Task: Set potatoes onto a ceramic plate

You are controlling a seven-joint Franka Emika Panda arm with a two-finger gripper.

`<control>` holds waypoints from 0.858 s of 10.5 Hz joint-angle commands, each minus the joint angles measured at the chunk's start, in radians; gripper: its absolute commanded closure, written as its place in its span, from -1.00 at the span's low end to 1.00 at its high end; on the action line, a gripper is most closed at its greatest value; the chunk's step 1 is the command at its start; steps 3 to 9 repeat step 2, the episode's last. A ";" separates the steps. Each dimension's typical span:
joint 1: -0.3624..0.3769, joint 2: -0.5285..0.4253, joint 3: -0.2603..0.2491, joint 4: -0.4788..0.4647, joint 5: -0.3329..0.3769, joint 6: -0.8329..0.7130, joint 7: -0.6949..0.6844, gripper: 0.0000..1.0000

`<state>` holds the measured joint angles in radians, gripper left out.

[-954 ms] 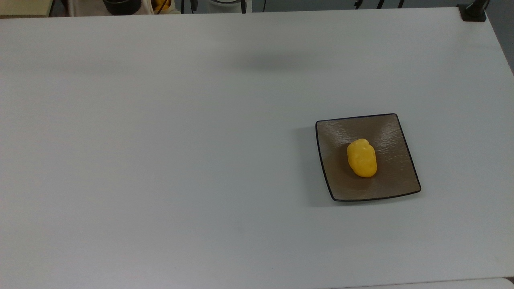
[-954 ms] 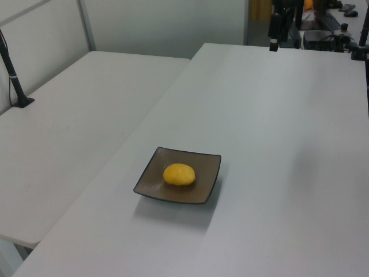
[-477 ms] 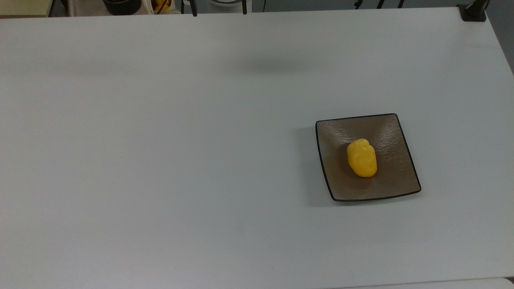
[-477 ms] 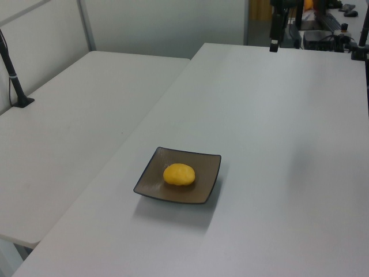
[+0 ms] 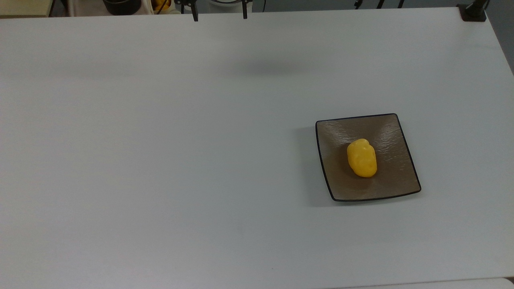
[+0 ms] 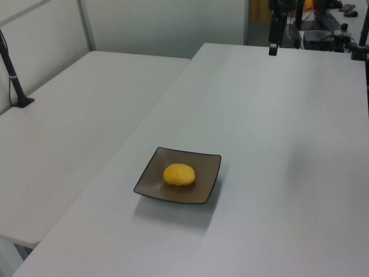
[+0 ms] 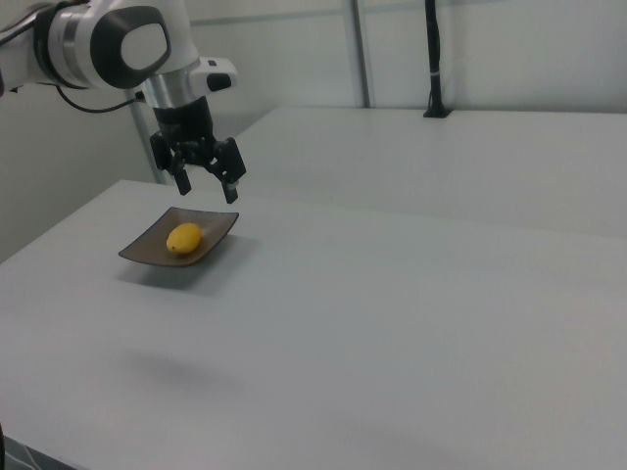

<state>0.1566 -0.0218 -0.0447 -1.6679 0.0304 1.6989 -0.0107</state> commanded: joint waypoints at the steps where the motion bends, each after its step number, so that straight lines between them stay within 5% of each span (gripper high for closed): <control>1: -0.008 0.011 0.011 -0.013 0.002 0.025 -0.011 -1.00; 9: -0.005 0.011 0.011 -0.013 0.002 0.024 -0.009 -1.00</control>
